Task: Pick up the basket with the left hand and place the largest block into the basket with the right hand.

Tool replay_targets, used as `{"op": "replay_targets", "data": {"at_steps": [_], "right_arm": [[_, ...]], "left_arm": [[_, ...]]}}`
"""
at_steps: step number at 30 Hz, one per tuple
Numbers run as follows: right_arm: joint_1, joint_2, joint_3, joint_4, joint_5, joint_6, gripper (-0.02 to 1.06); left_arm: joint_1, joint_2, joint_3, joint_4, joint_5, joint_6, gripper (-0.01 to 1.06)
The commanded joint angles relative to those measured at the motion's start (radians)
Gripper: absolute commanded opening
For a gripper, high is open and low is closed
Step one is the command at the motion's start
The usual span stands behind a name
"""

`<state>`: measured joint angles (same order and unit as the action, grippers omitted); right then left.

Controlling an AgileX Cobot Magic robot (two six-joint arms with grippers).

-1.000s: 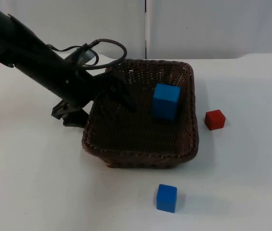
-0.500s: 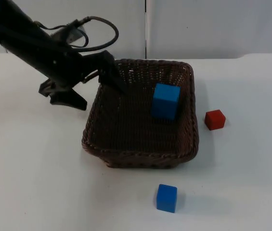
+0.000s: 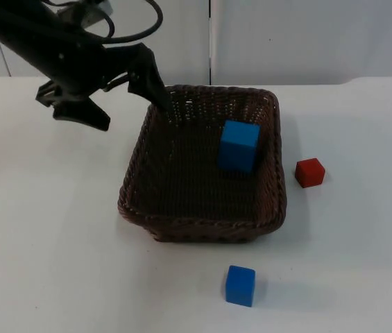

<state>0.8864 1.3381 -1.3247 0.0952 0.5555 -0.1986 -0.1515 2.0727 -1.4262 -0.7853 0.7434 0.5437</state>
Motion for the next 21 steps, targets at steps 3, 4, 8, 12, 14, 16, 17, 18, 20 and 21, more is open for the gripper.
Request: {"op": "replay_targets", "data": {"at_steps": [3, 4, 8, 12, 14, 16, 17, 18, 20, 21], "right_arm": [[0.005, -0.032, -0.005, -0.012, 0.002, 0.003, 0.80], [0.005, -0.040, -0.005, -0.012, 0.013, 0.003, 0.80], [0.005, -0.046, -0.003, -0.015, 0.057, 0.010, 0.80], [0.005, -0.063, 0.023, -0.015, 0.064, 0.017, 0.80], [0.005, -0.082, 0.057, -0.015, 0.048, 0.019, 0.80], [0.005, -0.094, 0.079, -0.015, 0.041, 0.026, 0.80], [0.005, -0.109, 0.097, -0.015, 0.032, 0.028, 0.80], [0.005, -0.126, 0.120, -0.015, 0.018, 0.032, 0.80], [0.005, -0.158, 0.167, -0.015, -0.005, 0.047, 0.80], [0.005, -0.158, 0.167, -0.015, -0.005, 0.047, 0.80]], "left_arm": [[0.002, -0.061, 0.067, 0.017, -0.023, -0.006, 0.98], [0.002, -0.074, 0.087, 0.017, -0.027, -0.003, 0.98], [0.002, -0.112, 0.140, 0.020, -0.036, 0.000, 0.98], [0.002, -0.166, 0.198, 0.020, -0.049, 0.000, 0.98], [0.002, -0.202, 0.238, 0.020, -0.054, 0.011, 0.98], [0.002, -0.220, 0.257, 0.020, -0.059, 0.017, 0.98], [0.002, -0.238, 0.281, 0.017, -0.065, 0.017, 0.98], [0.002, -0.260, 0.306, 0.017, -0.073, 0.017, 0.98], [0.002, -0.303, 0.350, 0.016, -0.086, 0.019, 0.98], [0.002, -0.303, 0.350, 0.016, -0.086, 0.019, 0.98]]}}
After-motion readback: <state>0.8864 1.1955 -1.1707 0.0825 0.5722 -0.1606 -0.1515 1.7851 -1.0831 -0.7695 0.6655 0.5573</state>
